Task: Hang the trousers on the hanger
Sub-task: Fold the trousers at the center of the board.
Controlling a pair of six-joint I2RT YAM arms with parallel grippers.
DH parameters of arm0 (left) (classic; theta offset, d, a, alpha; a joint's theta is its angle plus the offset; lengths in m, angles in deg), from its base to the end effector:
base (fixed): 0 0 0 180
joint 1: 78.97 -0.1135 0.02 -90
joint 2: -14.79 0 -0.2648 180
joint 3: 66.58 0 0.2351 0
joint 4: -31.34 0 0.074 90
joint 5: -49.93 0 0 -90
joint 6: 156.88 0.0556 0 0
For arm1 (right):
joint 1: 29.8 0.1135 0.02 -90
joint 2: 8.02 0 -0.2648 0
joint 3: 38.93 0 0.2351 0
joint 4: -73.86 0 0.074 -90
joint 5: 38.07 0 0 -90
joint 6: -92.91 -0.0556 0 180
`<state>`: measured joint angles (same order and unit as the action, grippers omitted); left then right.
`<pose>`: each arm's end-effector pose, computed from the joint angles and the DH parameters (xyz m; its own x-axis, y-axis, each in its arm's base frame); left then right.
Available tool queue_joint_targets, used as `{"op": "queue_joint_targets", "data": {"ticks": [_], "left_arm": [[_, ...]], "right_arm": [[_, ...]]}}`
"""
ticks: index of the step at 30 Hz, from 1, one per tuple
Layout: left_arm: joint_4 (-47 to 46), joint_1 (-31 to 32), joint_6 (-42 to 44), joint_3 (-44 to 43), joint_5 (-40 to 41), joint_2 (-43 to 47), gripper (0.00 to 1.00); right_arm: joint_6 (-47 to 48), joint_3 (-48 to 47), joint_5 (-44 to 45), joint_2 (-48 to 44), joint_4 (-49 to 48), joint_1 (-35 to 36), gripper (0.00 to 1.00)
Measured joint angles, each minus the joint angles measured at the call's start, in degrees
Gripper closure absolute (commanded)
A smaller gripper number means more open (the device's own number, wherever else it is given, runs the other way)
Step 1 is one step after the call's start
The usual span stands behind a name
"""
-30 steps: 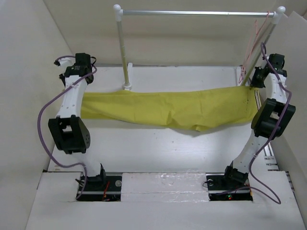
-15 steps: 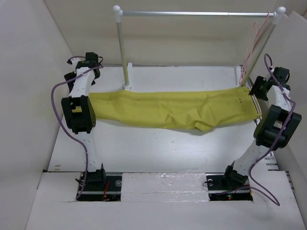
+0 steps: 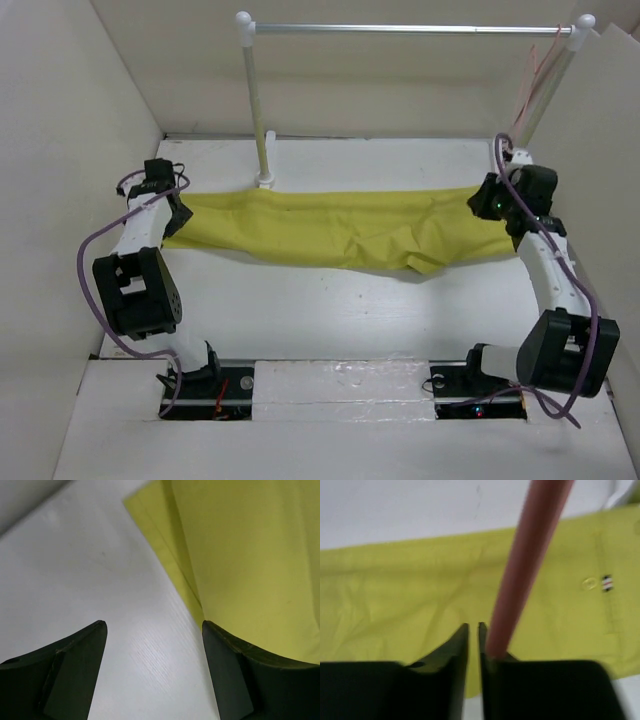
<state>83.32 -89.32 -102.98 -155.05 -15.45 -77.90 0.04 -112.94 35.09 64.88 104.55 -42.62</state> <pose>0.3265 0.0832 0.2572 -0.4299 -0.6230 -0.6535 -0.7978 0.6010 -0.0481 0.2842 -0.0482 0.3083 -0.4824 0.1589 -0.8614 -0.0091 0.9824 0.1864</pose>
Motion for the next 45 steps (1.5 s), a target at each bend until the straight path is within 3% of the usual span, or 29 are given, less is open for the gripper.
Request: {"op": "queue_joint_targets", "data": {"ticks": [1,3,8,17,19,20,23,24,25,28,32,38,43,44,45], "left_arm": [[-1.03,-0.87,-0.24,2.08,-2.38,-0.33,0.24],[-2.36,-1.4,-0.7,5.35,-6.95,-1.2,0.21],[-6.05,-0.66,-1.6,8.68,-15.47,-3.37,0.21],[-12.63,-0.61,-2.99,8.76,-19.85,-9.31,0.32],[-13.09,-0.61,-3.48,8.57,-19.76,-9.55,0.4],[-13.53,-0.61,-3.67,8.55,-19.56,-9.68,0.49],[-15.17,-0.61,-4.59,8.55,-19.54,-10.08,0.74],[-15.47,-0.61,-4.79,8.52,-19.26,-10.34,0.9],[-15.76,-0.61,-5.07,8.52,-18.99,-10.4,1.0],[-15.61,-0.59,-5.29,7.93,-17.49,-11.04,1.0],[-14.21,-0.13,-5.05,6.86,-14.08,-11.61,1.0],[-8.79,0.72,-4.35,7.32,-8.13,-10.54,1.0],[-3.41,0.94,-4.13,11.45,-5.42,-4.2,1.0],[-1.57,0.92,-4.22,12.0,-5.05,-2.32,1.0],[0.28,0.92,-4.24,12.24,-4.9,-0.37,0.94]], "right_arm": [[0.13,2.78,-0.94,-0.24,-0.35,1.18,0.54],[0.5,9.77,-2.08,-1.57,-0.17,0.87,0.39],[-0.11,25.24,-5.66,-4.72,-0.2,-6.54,0.33],[-6.08,29.11,-10.08,1.77,-13.97,-8.87,0.32],[-8.35,29.79,-10.14,4.52,-18.53,-9.2,0.39],[-9.75,29.86,-10.21,6.25,-20.7,-9.31,0.44],[-13.4,30.25,-10.6,9.38,-26.71,-9.51,0.79],[-14.29,30.56,-10.47,9.62,-27.43,-9.53,0.92],[-15.08,30.86,-10.29,9.64,-28.0,-9.51,0.98],[-15.96,31.41,-9.38,7.67,-27.69,-9.53,1.0],[-13.38,31.63,-7.06,-2.05,-20.13,-10.54,1.0],[-5.42,30.1,-5.42,-21.59,2.38,-14.6,1.0],[-0.07,25.22,-2.03,-24.44,19.43,-15.89,1.0],[1.03,23.26,-0.37,-23.85,22.95,-15.54,0.92],[1.97,21.16,1.27,-23.28,25.7,-14.8,0.55]]}}
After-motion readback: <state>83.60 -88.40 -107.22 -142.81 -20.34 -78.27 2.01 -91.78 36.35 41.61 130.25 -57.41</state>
